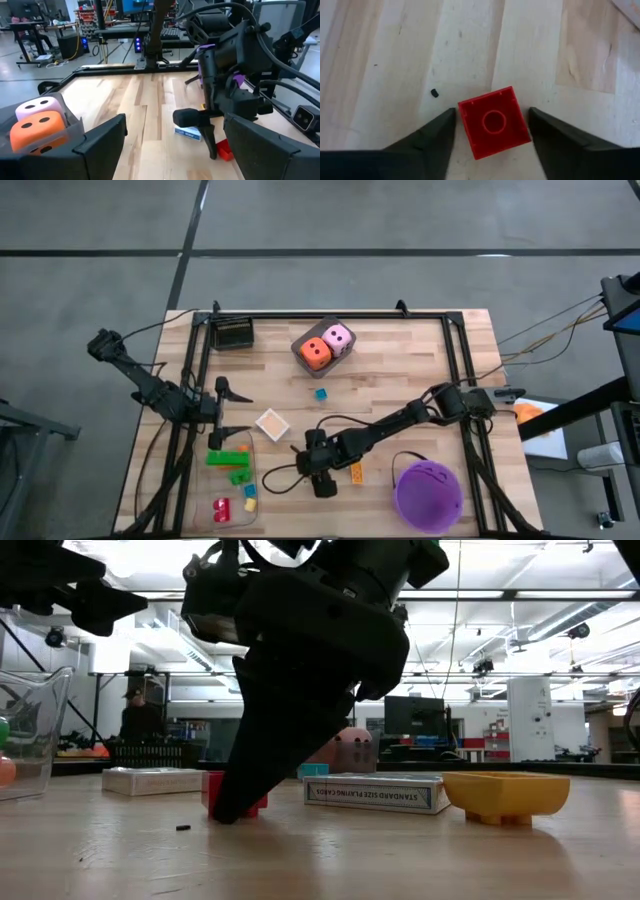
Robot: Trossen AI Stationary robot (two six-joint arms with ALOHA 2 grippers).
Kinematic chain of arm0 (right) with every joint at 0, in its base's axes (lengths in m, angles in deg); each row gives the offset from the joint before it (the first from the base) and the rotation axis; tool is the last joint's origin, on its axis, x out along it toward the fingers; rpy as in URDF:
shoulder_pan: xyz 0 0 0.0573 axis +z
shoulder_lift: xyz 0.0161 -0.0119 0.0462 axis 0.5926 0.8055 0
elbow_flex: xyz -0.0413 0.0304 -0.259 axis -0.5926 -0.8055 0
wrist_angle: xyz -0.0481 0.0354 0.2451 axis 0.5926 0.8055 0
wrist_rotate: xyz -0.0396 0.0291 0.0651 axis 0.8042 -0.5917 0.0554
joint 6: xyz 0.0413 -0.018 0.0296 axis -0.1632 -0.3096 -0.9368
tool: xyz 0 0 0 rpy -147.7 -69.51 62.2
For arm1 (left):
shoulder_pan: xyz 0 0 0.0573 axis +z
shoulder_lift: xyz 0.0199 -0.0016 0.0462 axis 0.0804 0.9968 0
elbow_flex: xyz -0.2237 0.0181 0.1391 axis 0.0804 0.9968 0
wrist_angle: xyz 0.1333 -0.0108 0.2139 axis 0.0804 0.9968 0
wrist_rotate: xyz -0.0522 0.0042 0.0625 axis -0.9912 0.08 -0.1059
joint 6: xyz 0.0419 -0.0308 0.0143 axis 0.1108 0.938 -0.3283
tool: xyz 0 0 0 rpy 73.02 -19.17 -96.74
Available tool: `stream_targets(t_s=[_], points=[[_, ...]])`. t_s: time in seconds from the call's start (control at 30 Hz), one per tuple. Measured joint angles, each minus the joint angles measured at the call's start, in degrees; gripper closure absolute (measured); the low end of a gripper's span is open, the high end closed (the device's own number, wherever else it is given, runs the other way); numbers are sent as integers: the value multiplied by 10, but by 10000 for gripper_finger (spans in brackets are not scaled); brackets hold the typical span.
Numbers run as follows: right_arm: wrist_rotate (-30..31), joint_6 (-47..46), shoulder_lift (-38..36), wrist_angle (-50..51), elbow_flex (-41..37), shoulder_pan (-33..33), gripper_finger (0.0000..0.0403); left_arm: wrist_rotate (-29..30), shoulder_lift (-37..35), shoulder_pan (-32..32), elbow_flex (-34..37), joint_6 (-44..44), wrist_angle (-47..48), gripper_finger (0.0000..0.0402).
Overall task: Pick & Place Toys
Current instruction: Put the red game piece into the transparent bin
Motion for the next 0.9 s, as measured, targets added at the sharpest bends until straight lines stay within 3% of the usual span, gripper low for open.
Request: stream_targets(t_s=[0.2,0.43,0.9], points=[[3,1,0,-1,1,1,275,0,-3,0,0,4,7,64],[3,20,0,-54,0,8,275,5,-17,-2,0,-7,-5,64],[2,131,-3,-418,6,9,275,23,-82,-27,1,-38,-2,64]])
